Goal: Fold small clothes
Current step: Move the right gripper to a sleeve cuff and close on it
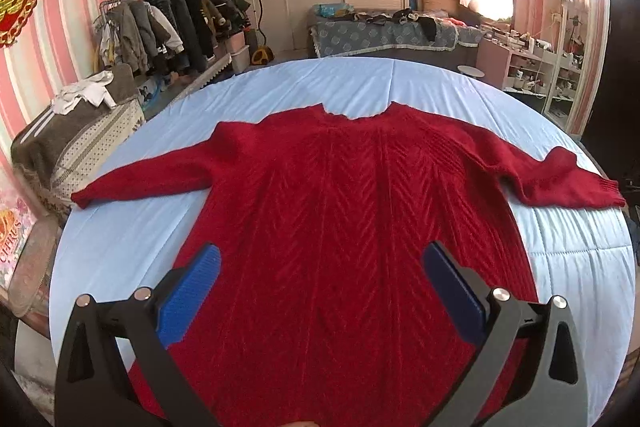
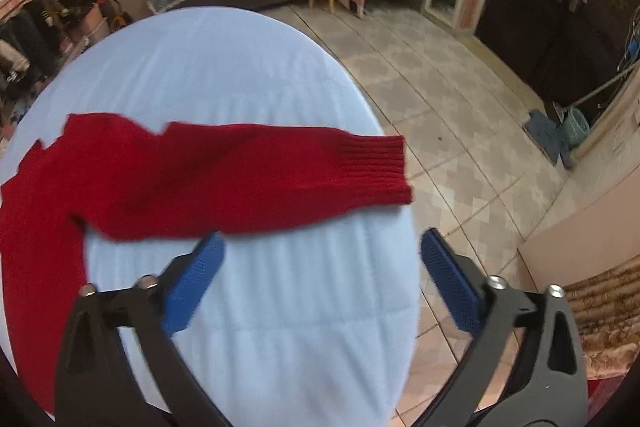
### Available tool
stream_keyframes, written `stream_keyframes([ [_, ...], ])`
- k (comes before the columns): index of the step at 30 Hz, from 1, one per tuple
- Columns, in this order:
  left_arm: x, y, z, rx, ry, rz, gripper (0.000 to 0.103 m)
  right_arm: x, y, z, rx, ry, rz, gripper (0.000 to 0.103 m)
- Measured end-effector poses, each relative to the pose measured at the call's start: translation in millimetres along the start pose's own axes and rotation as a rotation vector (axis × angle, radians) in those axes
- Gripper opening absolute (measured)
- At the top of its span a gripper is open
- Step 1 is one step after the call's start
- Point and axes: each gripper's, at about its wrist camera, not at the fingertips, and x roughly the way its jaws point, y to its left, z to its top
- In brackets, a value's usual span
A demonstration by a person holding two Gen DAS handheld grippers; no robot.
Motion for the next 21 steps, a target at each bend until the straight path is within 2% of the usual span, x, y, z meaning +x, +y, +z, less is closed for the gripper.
stream_keyframes([
  [1,4,-2,4,0.003,-0.001,0.007,0.102,9,-7,4,0.014,0.019,0.006,0.081],
  [2,7,-4,6,0.003,-0.002,0.008,0.102,14,-12,7,0.022,0.031,0.007,0.079],
  [8,21,-12,15,0.015,-0.004,0.018,0.102,48,-46,20,0.118,0.099,0.026,0.079],
  [14,27,-14,15,0.019,0.002,0.013,0.102,68,-56,22,0.188,0.161,0.099,0.074],
  [17,28,-13,14,0.018,0.003,0.011,0.102,68,-53,24,0.189,0.152,0.11,0.064],
  [18,28,-14,14,0.02,0.003,0.01,0.102,66,-49,25,0.175,0.148,0.108,0.056],
  [19,29,-15,14,0.021,0.004,0.01,0.102,66,-47,27,0.164,0.145,0.106,0.053],
  [21,30,-15,13,0.023,0.005,0.008,0.102,63,-41,30,0.119,0.124,0.065,0.044],
])
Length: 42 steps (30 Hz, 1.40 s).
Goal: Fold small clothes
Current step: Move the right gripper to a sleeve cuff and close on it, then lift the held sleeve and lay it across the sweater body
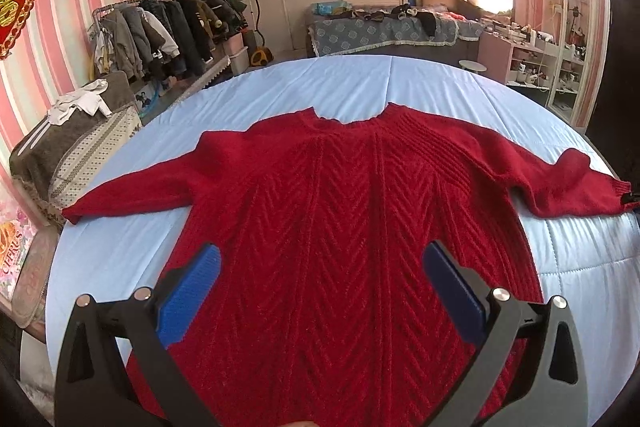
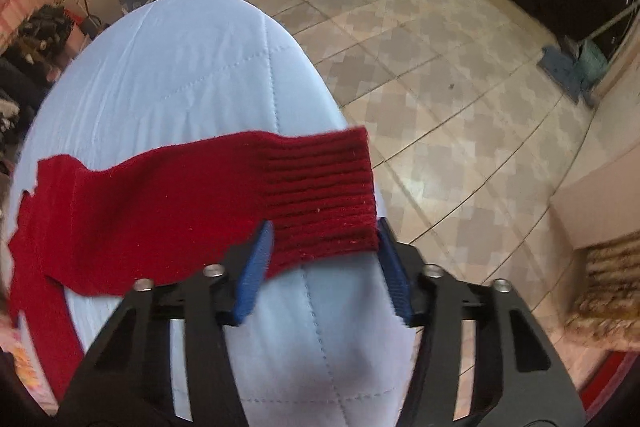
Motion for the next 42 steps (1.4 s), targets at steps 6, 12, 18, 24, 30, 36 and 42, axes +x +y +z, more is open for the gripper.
stream_keyframes([
  [6,1,0,-2,0.004,-0.001,0.003,0.102,-8,6,3,-0.058,-0.056,-0.026,0.018],
  [12,1,14,-1,-0.01,-0.002,0.016,0.102,-30,23,2,-0.099,-0.13,0.009,0.011],
  [18,-3,38,2,-0.041,-0.01,0.038,0.102,-91,83,3,-0.184,-0.262,0.13,0.011],
  [24,-8,71,2,-0.082,-0.017,0.059,0.102,-151,174,2,-0.29,-0.353,0.293,0.011],
  [30,-12,109,-3,-0.123,-0.024,0.088,0.102,-174,291,-14,-0.449,-0.364,0.412,0.011],
  [36,-14,153,-12,-0.168,-0.019,0.124,0.102,-149,411,-25,-0.593,-0.296,0.424,0.011],
  [42,-10,190,-20,-0.198,-0.005,0.162,0.102,-92,513,-60,-0.724,-0.196,0.414,0.011],
])
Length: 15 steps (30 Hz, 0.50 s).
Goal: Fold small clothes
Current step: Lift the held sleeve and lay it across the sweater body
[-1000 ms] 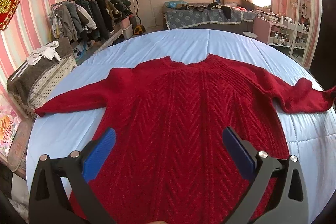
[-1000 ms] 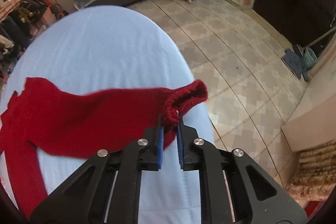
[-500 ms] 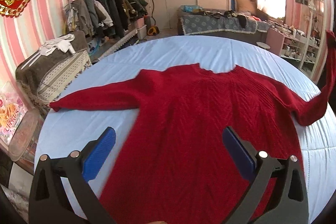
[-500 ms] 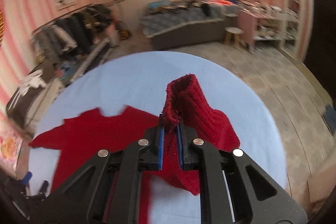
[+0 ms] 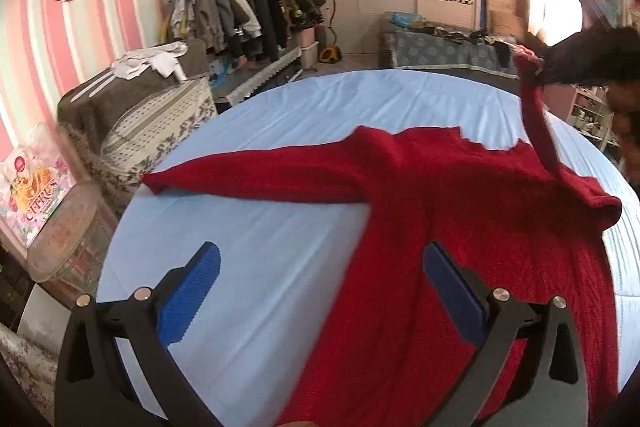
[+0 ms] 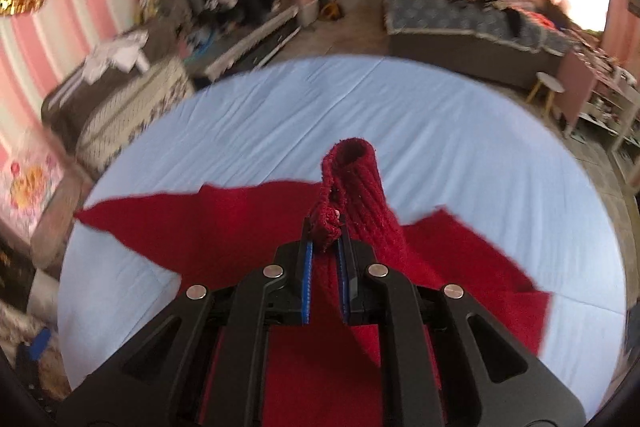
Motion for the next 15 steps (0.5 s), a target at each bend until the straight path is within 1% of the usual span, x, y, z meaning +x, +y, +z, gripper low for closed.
stream_keyframes([
  [3,6,16,0,-0.009,0.004,0.015,0.102,43,37,-7,-0.033,0.053,0.029,0.011],
  [7,12,32,-1,-0.019,0.015,0.032,0.102,83,68,-17,-0.057,0.097,0.02,0.011],
  [11,20,44,2,-0.027,0.022,0.045,0.102,106,80,-22,-0.079,0.119,-0.014,0.011],
  [15,28,49,7,-0.032,0.03,0.034,0.102,118,87,-29,-0.072,0.125,-0.034,0.012],
])
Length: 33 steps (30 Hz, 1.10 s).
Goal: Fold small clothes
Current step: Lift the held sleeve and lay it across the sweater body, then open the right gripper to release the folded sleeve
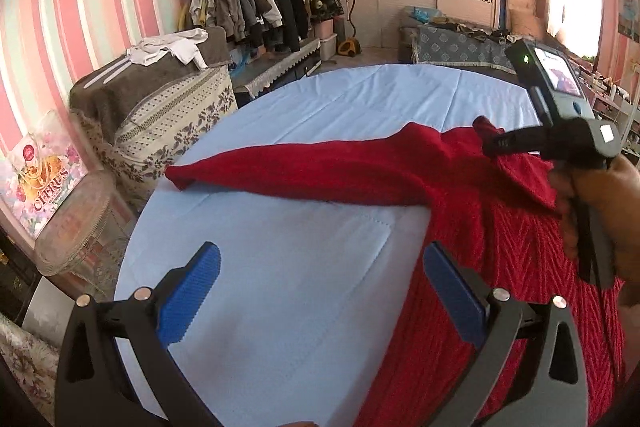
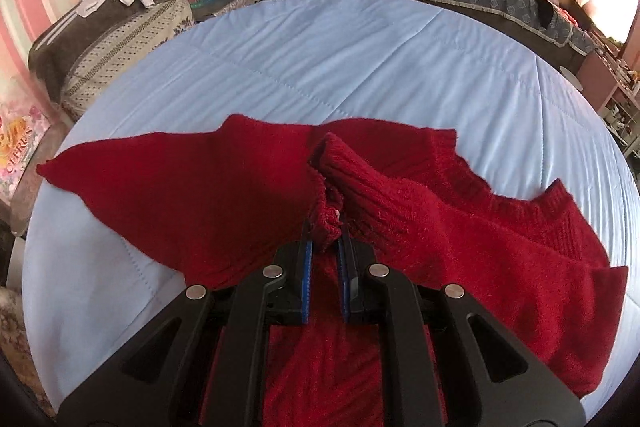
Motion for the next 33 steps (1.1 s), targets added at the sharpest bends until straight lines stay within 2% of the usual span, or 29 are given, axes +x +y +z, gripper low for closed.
stream_keyframes([
  [2,6,3,5,-0.011,0.005,-0.026,0.102,6,2,-1,0.003,-0.001,-0.008,0.012],
  [4,11,2,13,-0.002,-0.01,-0.015,0.102,9,5,-1,0.015,-0.005,-0.01,0.012],
  [8,40,5,43,-0.002,-0.028,-0.048,0.102,17,8,-1,0.019,-0.003,-0.027,0.012],
  [14,80,14,74,-0.016,-0.043,-0.036,0.102,25,17,-2,0.023,-0.013,0.0,0.012],
  [17,88,18,79,-0.038,-0.034,-0.062,0.102,33,21,-1,0.023,-0.001,0.005,0.017],
  [18,88,17,79,-0.038,-0.04,-0.067,0.102,36,22,-2,0.027,0.006,0.009,0.02],
  [21,86,12,78,-0.012,-0.051,-0.068,0.102,33,23,-2,0.04,0.006,0.042,0.05],
  [22,85,9,77,-0.001,-0.055,-0.066,0.102,29,23,-3,0.042,0.0,0.035,0.055],
  [25,81,4,76,0.01,-0.057,-0.084,0.102,-2,13,-7,0.064,-0.058,-0.024,0.061],
  [26,79,3,76,0.006,-0.058,-0.1,0.102,-18,7,-12,0.073,-0.082,-0.08,0.062],
  [29,73,-3,77,0.013,-0.068,-0.121,0.102,-53,-6,-25,0.089,-0.137,-0.164,0.07],
  [31,71,-6,78,0.013,-0.067,-0.121,0.102,-75,-17,-36,0.112,-0.174,-0.207,0.076],
  [33,70,-7,79,0.005,-0.061,-0.129,0.102,-88,-28,-44,0.135,-0.2,-0.224,0.077],
])
